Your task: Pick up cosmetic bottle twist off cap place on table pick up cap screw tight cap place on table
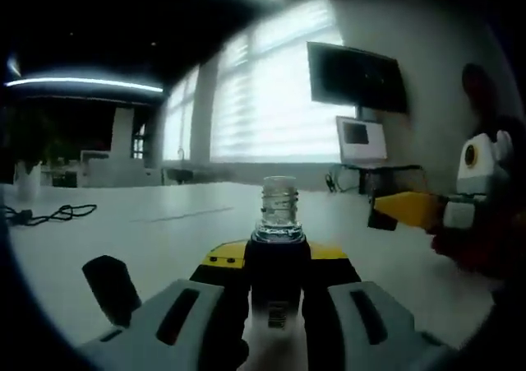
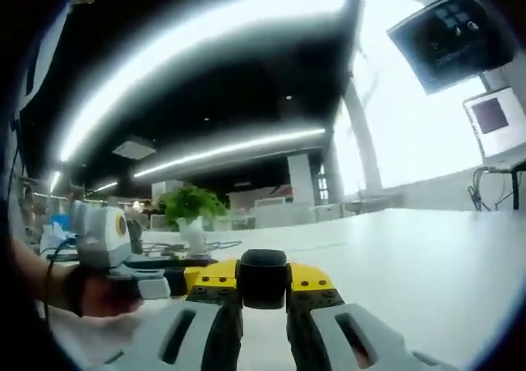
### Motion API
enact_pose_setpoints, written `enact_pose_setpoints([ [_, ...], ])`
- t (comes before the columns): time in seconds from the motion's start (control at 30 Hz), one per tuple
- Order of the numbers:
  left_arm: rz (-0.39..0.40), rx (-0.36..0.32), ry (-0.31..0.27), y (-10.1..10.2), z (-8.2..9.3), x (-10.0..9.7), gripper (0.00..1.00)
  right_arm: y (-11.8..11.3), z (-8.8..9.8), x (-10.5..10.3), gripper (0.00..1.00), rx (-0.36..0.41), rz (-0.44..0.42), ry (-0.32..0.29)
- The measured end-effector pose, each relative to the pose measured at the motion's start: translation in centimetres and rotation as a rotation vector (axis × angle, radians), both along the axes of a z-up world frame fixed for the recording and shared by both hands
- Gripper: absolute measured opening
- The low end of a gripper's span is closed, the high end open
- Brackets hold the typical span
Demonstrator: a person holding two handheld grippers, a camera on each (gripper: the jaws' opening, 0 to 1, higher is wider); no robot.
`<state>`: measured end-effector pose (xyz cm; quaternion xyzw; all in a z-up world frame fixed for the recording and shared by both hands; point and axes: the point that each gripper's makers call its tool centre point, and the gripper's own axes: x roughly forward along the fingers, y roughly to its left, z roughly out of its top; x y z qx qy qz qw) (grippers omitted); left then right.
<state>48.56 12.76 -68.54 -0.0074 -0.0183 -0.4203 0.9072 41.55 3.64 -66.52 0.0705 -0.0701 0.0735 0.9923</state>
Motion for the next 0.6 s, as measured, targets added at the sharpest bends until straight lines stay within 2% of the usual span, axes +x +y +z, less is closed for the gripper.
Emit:
enact_pose_setpoints([
  [0.27, -0.002, -0.02, 0.044, -0.79, -0.33, 0.05, 0.14, 0.37, -0.26, 0.05, 0.13, 0.002, 0.014, 0.011],
  [0.33, -0.004, -0.016, 0.038, -0.88, -0.36, -0.05, 0.14, 0.25, -0.21, 0.07, 0.13, -0.003, 0.008, 0.006],
  [0.43, -0.007, -0.025, 0.03, -0.67, -0.39, -0.15, 0.14, 0.14, -0.26, 0.14, 0.13, 0.001, 0.006, 0.008],
  [0.6, -0.008, -0.066, 0.053, -0.28, -0.39, -0.11, 0.14, 0.2, -0.48, 0.34, 0.13, -0.012, 0.003, 0.017],
])
